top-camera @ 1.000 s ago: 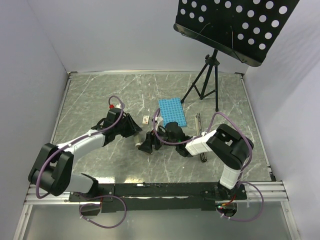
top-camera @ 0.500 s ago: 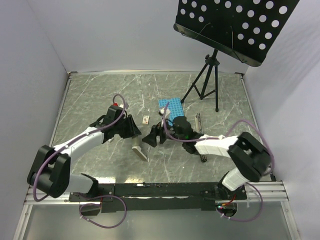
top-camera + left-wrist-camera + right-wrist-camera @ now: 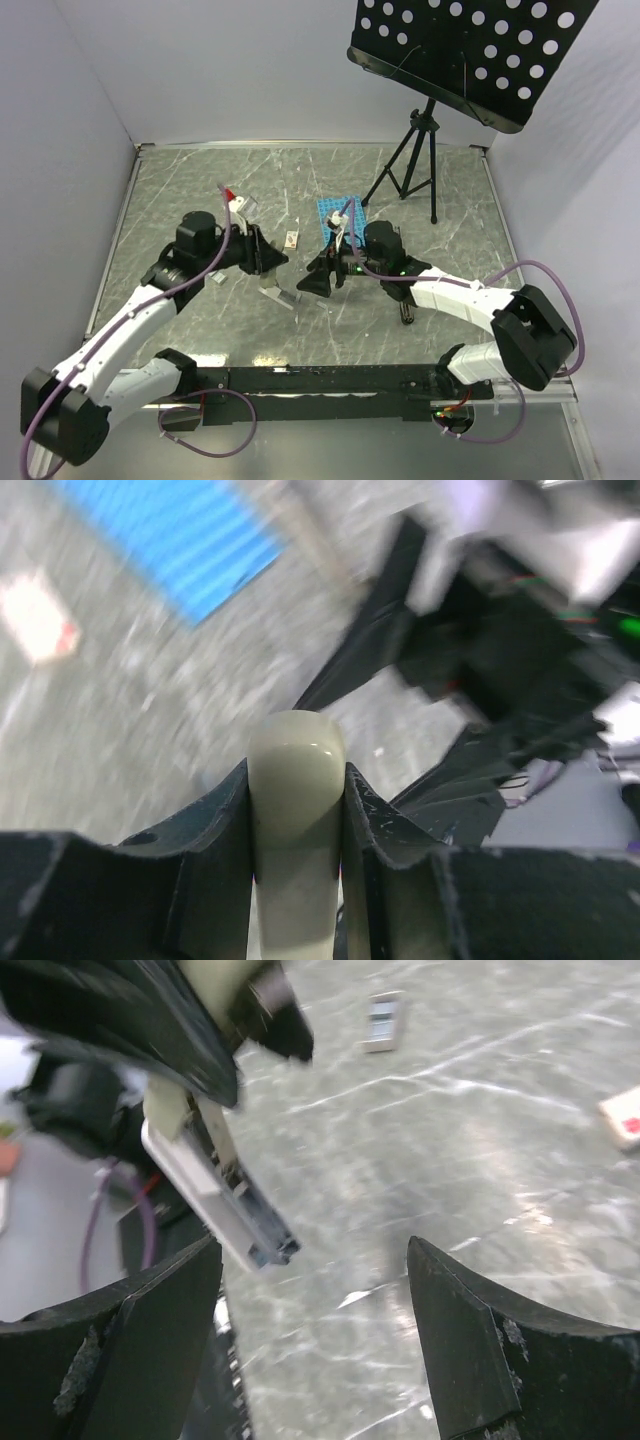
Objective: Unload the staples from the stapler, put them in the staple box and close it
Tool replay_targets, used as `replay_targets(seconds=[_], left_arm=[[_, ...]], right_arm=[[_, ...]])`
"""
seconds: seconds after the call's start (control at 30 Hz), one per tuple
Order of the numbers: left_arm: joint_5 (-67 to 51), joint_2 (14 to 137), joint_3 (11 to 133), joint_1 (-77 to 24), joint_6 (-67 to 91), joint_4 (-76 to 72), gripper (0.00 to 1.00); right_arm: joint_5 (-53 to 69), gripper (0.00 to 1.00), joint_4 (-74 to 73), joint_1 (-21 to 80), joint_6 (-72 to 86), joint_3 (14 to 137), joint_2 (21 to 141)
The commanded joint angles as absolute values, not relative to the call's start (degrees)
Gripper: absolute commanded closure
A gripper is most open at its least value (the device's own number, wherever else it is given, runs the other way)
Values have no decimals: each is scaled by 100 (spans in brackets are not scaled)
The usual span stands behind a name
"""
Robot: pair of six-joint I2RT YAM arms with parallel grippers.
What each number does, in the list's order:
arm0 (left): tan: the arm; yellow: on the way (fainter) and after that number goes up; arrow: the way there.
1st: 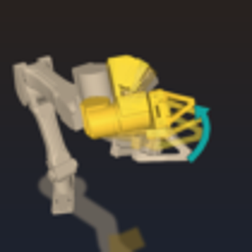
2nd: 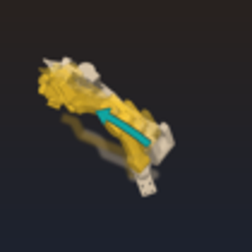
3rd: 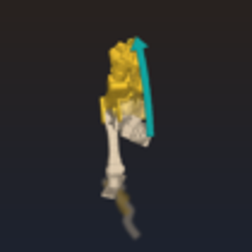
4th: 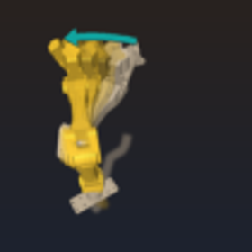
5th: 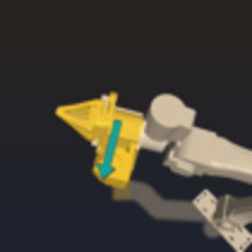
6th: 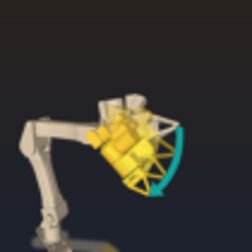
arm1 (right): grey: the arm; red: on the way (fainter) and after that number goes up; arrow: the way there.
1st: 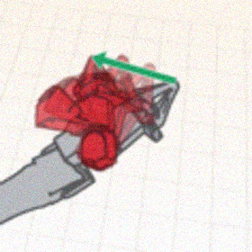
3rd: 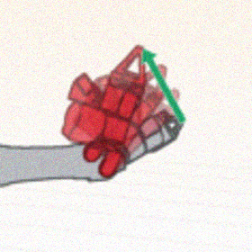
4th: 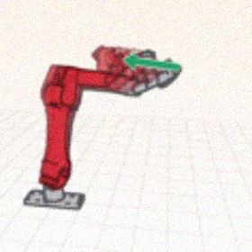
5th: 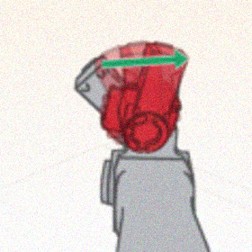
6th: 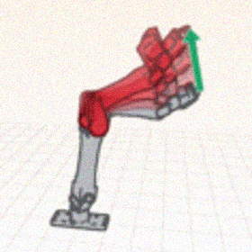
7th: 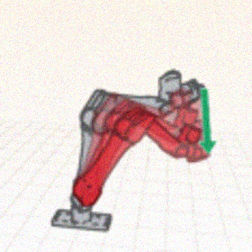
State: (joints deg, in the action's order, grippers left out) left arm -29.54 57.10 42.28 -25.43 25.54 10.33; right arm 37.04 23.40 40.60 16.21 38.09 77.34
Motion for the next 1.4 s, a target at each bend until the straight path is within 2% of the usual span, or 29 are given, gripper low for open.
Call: replay_targets(seconds=[0.0, 0.23, 0.63, 0.9, 1.0, 1.03, 1.1, 1.13, 1.2, 1.23, 1.33, 1.37], left_arm=[[-4050, 5318, 4061, -2540, 2214, -234, 99], [-4649, 5247, 3674, -2531, 3013, -1598, 99], [-4913, 5247, 3349, -2523, 3700, -2794, 99], [-4966, 5238, 3155, -2487, 4051, -3330, 99], [-4983, 5265, 3120, -2461, 4113, -3436, 99], [-5010, 5299, 3129, -2452, 4131, -3463, 99], [-5001, 5326, 3138, -2435, 4175, -3454, 99], [-4975, 5361, 3164, -2417, 4184, -3402, 99], [-4914, 5379, 3182, -2347, 4236, -3340, 97], [-4861, 5396, 3216, -2338, 4236, -3270, 93], [-4755, 5414, 3304, -2303, 4149, -3041, 73], [-4703, 5414, 3331, -2303, 4079, -2902, 59]], right_arm=[[4780, 19, 2504, 4034, 1633, 4236, 7304], [5141, 18, 3567, 4060, 2232, 4157, 7488], [5072, 18, 3744, 4412, 2215, 4368, 7866], [4931, 26, 3683, 4561, 2083, 4377, 7893], [4869, 49, 3796, 4562, 2109, 4281, 7858], [4860, 66, 3884, 4562, 2153, 4245, 7814], [4825, 79, 3964, 4562, 2180, 4167, 7770], [4834, 90, 3999, 4570, 2206, 4149, 7726], [4799, 99, 4017, 4562, 2197, 4087, 7673], [4790, 100, 4017, 4562, 2189, 4061, 7629], [4597, 100, 3859, 4544, 2136, 3999, 7515], [4536, 100, 3693, 4544, 2110, 3999, 7480]])
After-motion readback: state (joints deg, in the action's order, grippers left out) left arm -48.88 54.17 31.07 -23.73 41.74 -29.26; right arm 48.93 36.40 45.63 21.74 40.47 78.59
